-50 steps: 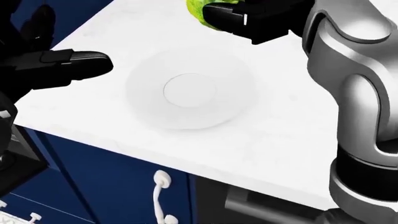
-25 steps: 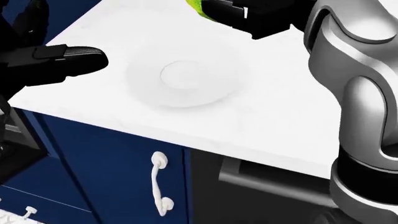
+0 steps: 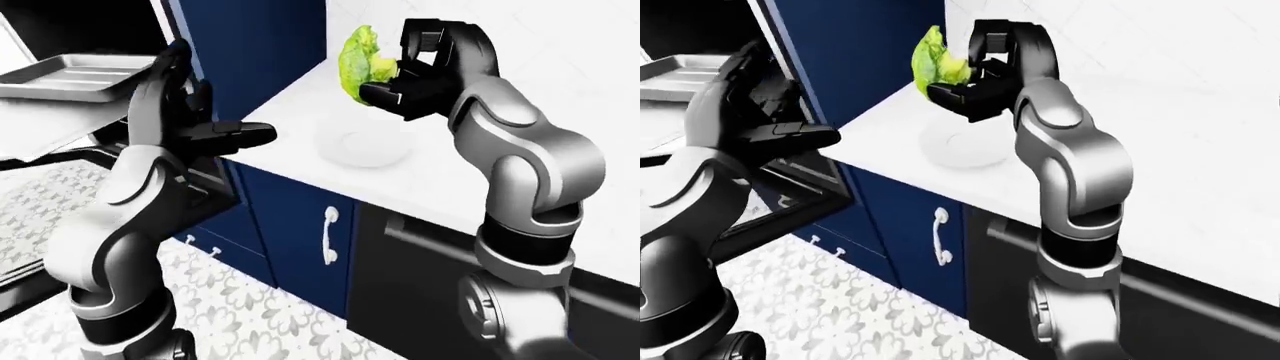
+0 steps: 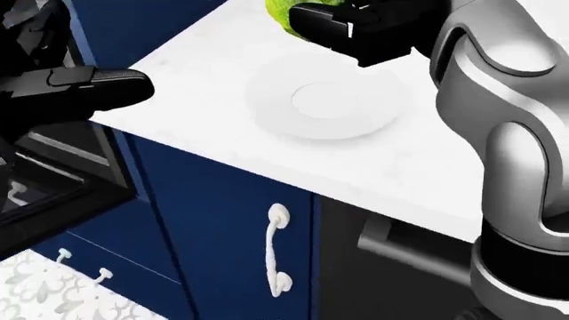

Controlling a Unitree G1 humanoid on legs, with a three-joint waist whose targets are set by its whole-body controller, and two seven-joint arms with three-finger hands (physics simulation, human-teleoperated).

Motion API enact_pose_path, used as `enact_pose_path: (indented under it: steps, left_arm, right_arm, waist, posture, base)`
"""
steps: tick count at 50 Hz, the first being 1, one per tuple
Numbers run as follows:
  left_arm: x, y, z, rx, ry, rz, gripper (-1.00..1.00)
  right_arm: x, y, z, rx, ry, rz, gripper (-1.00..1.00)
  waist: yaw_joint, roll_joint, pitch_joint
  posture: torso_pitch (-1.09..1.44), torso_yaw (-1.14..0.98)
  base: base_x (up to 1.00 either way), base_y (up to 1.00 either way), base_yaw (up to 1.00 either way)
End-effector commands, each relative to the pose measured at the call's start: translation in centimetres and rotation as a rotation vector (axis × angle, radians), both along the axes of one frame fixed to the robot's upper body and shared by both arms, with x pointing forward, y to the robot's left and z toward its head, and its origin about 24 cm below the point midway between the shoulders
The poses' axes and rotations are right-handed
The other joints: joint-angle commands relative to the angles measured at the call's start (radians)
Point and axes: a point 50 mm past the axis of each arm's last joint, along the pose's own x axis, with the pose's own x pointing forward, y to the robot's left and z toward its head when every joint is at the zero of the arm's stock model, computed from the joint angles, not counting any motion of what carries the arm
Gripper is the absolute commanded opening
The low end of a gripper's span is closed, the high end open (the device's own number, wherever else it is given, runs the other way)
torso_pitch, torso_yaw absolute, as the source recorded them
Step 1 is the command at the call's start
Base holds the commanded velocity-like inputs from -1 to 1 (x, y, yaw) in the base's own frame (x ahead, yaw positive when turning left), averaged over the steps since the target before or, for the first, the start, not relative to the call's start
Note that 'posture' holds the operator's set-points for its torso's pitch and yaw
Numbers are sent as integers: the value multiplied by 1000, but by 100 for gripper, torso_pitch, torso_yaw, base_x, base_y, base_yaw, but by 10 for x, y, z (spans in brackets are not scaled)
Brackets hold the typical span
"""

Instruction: Place the broccoli on the top rack of the oven.

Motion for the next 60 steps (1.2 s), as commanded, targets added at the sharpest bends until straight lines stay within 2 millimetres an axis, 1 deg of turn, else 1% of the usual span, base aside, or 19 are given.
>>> enact_pose_path:
  steps: [1,8,10,11,13,18,23,25,26,29,37,40,41,42,51,54,55,57,60]
  left_arm:
    - [-4,-3,14,2,-74,-12,100]
    - [-5,-4,15,2,-75,-12,100]
    - [-5,-4,15,2,-75,-13,100]
    - [-5,-4,15,2,-74,-13,100]
    - [-5,-4,15,2,-75,-13,100]
    - [-5,-3,15,0,-75,-12,100]
    - [-5,-2,15,-1,-75,-11,100]
    - [-5,-2,15,-1,-74,-11,100]
    - [-4,-2,14,-1,-74,-11,100]
    - [-4,-2,14,-1,-72,-11,100]
    - [-4,-3,13,1,-71,-12,100]
    - [-4,-3,14,1,-70,-12,100]
    - [-4,-3,14,1,-72,-12,100]
    - [-4,-3,14,1,-71,-12,100]
    - [-5,-3,15,1,-72,-12,100]
    - [-5,-3,15,2,-72,-13,100]
    - [-5,-3,15,1,-72,-12,100]
    - [-5,-3,14,2,-72,-12,100]
    - [-5,-3,15,2,-72,-13,100]
  right_arm:
    - [-8,-2,20,13,-98,4,-100]
    - [-9,-2,19,7,-98,3,-100]
    - [-9,-2,18,7,-97,3,-100]
    - [-9,-2,18,7,-98,4,-100]
    - [-9,-1,18,6,-98,10,-100]
    - [-8,-1,18,4,-98,11,-100]
    - [-8,0,18,1,-96,13,-100]
    - [-7,0,17,1,-93,13,-100]
    - [-7,0,17,-1,-93,13,-100]
    - [-7,1,16,-2,-90,15,-100]
    - [-8,1,14,-1,-86,17,-100]
    - [-8,0,12,-1,-81,16,-100]
    - [-8,1,11,-2,-81,17,-100]
    - [-9,1,11,-1,-81,17,-100]
    - [-9,1,11,-1,-78,17,-100]
    - [-9,-1,11,7,-81,12,-100]
    - [-9,0,11,12,-83,13,-100]
    - [-9,-1,11,14,-82,6,-100]
    - [-9,-1,10,9,-72,2,-100]
  waist:
    - [-9,23,-27]
    - [-30,-63,-2]
    - [-52,-149,-33]
    - [-40,-80,-1]
    - [-27,-99,-29]
    - [-21,-42,-25]
    - [-30,39,-24]
    - [-22,115,-49]
    - [-20,68,-30]
    - [-6,44,-55]
    - [-24,-49,-15]
    - [-29,-137,-62]
    - [-36,-89,-22]
    - [-24,-100,-21]
    - [-27,6,-22]
    - [-28,71,-31]
    - [-29,101,-62]
    - [-34,56,-9]
    - [-42,21,-6]
  posture:
    - [0,0]
    - [0,0]
    - [0,0]
    - [0,0]
    - [0,0]
    - [0,0]
    - [0,0]
    - [0,0]
    - [0,0]
    - [0,0]
    - [0,0]
    - [0,0]
    - [0,0]
    - [0,0]
    - [0,0]
    - [0,0]
    - [0,0]
    - [0,0]
    - [0,0]
  base:
    - [-10,0,100]
    - [-9,0,100]
    - [-9,0,100]
    - [-9,0,100]
    - [-10,0,100]
    - [-11,0,100]
    - [-10,0,100]
    - [-10,0,100]
    - [-10,0,100]
    - [-10,0,100]
    - [-10,0,100]
    - [-10,0,100]
    - [-11,0,100]
    - [-10,0,100]
    - [-11,0,100]
    - [-10,0,100]
    - [-10,0,85]
    - [-1,0,20]
    - [0,0,0]
